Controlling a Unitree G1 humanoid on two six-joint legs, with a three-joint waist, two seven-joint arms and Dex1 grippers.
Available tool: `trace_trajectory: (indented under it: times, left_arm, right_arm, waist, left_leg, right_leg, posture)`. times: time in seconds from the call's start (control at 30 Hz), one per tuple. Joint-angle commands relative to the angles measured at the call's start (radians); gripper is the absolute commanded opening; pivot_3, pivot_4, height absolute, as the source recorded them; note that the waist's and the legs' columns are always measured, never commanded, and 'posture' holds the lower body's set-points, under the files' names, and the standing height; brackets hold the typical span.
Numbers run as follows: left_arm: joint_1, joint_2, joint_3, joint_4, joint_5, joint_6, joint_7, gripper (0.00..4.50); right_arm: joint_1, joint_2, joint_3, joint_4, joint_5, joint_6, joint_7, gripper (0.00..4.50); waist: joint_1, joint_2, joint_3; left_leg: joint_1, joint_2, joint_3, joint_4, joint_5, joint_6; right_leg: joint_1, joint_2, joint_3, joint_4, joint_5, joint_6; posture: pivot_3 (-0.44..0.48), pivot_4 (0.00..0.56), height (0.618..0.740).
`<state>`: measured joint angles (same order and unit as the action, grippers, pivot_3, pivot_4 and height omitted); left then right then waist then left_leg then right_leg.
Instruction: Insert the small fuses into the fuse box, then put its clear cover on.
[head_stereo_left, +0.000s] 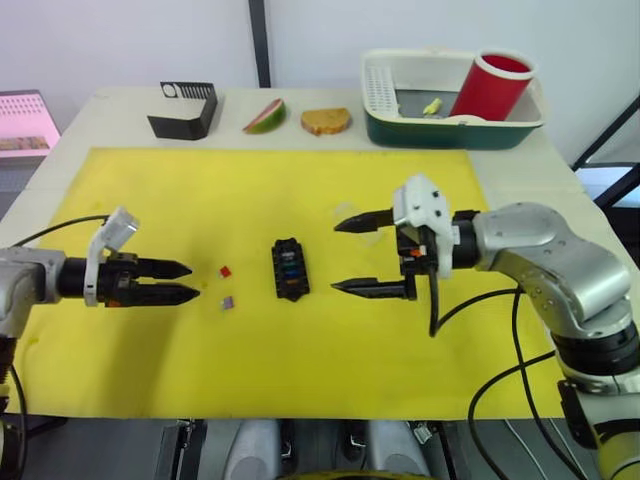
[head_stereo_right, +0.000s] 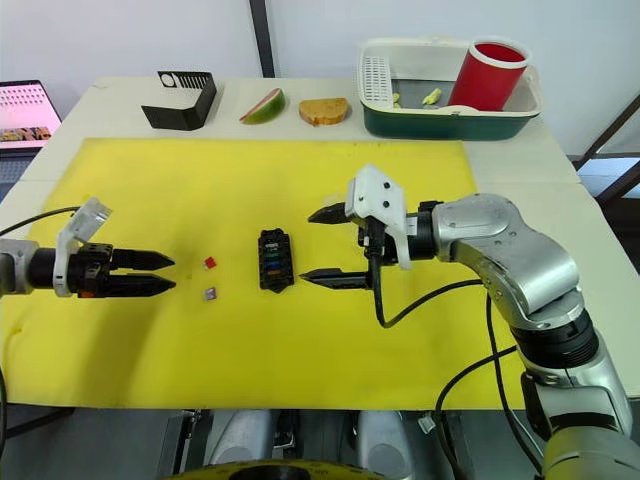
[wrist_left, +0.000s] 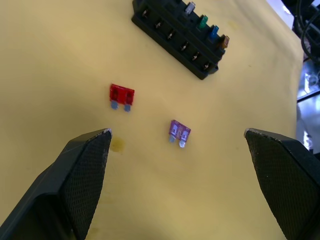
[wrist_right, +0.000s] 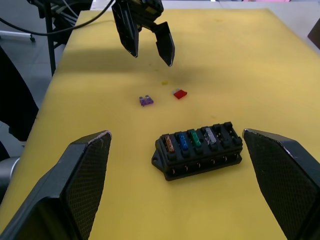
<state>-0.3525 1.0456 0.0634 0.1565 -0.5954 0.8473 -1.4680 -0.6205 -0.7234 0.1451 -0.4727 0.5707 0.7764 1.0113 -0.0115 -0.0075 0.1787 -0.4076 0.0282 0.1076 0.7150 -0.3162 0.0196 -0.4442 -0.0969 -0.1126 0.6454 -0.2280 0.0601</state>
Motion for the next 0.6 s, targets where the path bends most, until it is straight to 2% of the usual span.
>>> trace_trajectory:
  times: [0.03,0.43,0.6]
  left_arm:
    - [0.009,-0.030,-0.021,-0.020,-0.026,0.026,-0.018,4.50]
    - [-0.083,-0.169,-0.116,0.092,0.030,0.014,0.018,4.50]
    - [-0.118,-0.217,-0.179,0.126,0.038,0.056,-0.016,4.50]
  right_arm:
    - [-0.002,0.015,-0.002,-0.016,-0.007,-0.028,-0.016,4.44]
    - [0.002,0.006,-0.005,0.000,-0.021,-0.048,-0.010,4.44]
    - [-0.009,-0.007,0.006,0.048,-0.047,-0.072,0.011,4.44]
  waist:
    - [0.000,0.000,0.000]
    - [0.004,0.000,0.000]
    - [0.018,0.000,-0.001]
  left_leg:
    - [0.000,0.000,0.000,0.000,0.000,0.000]
    - [0.000,0.000,0.000,0.000,0.000,0.000]
    - [0.000,-0.001,0.000,0.001,0.000,0.000]
  right_leg:
    - [0.000,0.000,0.000,0.000,0.000,0.000]
    - [0.000,0.000,0.000,0.000,0.000,0.000]
    - [0.001,0.000,0.000,0.000,0.000,0.000]
  posture:
    - [0.000,0.150,0.740]
    - [0.000,0.150,0.740]
    - [0.000,0.150,0.740]
